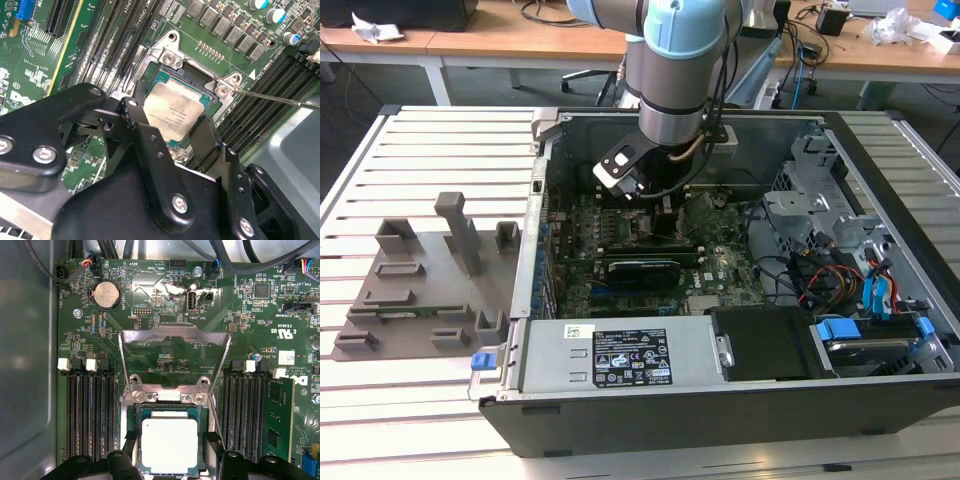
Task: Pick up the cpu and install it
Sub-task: 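Place the cpu into insertion slot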
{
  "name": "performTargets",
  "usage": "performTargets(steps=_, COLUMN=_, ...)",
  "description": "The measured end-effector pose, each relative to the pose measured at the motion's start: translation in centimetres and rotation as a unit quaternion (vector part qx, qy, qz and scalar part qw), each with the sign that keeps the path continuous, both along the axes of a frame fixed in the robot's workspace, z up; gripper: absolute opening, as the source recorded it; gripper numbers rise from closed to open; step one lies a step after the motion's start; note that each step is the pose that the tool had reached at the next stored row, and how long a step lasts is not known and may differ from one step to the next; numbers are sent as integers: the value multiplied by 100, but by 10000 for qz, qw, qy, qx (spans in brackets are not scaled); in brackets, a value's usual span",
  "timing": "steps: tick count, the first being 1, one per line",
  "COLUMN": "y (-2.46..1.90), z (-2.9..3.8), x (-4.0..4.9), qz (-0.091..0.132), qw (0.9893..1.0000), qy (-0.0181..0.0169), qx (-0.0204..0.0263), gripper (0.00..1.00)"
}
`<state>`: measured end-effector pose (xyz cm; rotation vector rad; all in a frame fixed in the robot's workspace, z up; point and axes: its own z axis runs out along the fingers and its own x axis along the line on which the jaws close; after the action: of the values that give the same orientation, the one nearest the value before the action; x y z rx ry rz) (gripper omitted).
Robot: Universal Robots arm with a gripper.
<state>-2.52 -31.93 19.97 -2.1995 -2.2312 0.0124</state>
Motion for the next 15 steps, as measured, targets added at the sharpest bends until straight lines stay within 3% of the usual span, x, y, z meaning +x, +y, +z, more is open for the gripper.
performTargets(steps=2, y=0, z=1, x=0, qz=0, qw=10000, qy=0, qx=-2, gripper=62)
performTargets(steps=6, y=4, z=86, x=0, qz=0, qw=10000, qy=0, qx=-2, gripper=62)
performTargets(steps=9, y=22, z=115, x=0, qz=0, qw=10000, qy=0, qx=-3, gripper=61)
performTargets(steps=12, y=25, z=117, x=0, qz=1, qw=10000, qy=-1, qx=-1, gripper=42)
performTargets(steps=15, y=25, z=117, x=0, qz=0, qw=10000, qy=0, qx=-2, gripper=36)
